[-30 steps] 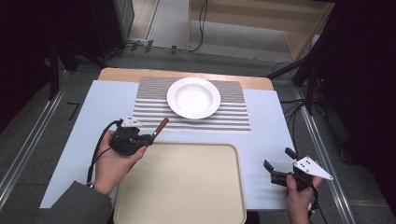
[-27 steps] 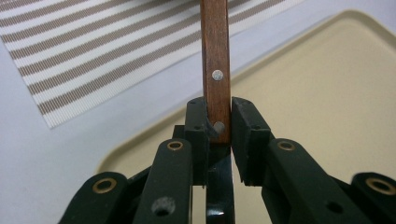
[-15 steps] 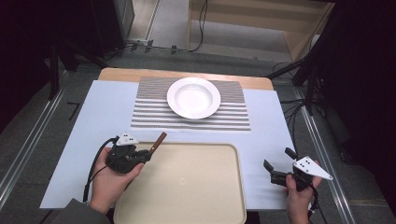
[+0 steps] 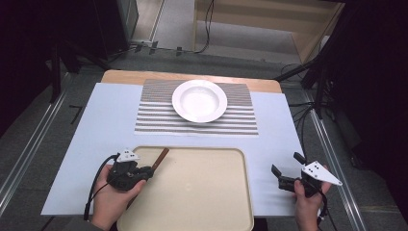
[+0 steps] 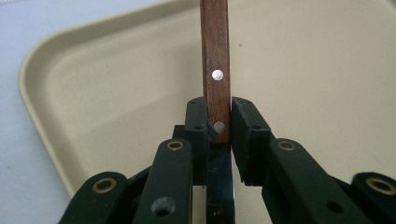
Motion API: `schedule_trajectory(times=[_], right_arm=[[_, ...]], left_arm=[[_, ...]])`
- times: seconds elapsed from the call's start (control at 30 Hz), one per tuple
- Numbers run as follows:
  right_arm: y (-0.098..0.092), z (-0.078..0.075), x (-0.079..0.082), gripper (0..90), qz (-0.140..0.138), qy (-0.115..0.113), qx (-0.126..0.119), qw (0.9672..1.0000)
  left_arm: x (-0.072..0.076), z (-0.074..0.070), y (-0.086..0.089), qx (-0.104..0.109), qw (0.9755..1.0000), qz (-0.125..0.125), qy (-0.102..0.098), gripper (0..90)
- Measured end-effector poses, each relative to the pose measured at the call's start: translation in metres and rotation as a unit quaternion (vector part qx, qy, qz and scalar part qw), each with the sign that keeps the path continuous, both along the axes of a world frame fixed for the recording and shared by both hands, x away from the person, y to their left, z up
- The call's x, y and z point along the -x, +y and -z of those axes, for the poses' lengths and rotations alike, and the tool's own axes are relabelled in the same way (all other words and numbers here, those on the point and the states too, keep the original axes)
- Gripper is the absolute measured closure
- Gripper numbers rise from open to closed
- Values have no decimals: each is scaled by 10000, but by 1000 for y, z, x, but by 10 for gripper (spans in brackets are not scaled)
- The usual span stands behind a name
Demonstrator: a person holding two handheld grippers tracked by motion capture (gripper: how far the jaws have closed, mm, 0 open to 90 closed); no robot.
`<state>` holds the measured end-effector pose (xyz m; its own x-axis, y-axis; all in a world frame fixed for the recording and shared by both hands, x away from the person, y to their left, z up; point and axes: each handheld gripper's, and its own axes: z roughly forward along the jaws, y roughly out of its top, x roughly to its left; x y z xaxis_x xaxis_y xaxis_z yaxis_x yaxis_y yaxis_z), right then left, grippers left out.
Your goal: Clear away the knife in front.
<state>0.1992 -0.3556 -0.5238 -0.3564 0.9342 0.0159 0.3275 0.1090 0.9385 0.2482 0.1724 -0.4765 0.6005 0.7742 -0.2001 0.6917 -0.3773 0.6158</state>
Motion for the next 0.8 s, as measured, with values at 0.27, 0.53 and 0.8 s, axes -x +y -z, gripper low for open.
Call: schedule_trajectory(times=[0.27,0.53,0.8], right_arm=[[1,0,0,0,9,10,26,10000],[1,0,0,0,15,26,44,10000],[1,0,0,0,31,40,49,10000]], left_arm=[[5,11,4,9,9999,-71,81,762],[6,15,8,134,9998,-58,149,758],[3,4,5,296,9994,-18,-186,778]])
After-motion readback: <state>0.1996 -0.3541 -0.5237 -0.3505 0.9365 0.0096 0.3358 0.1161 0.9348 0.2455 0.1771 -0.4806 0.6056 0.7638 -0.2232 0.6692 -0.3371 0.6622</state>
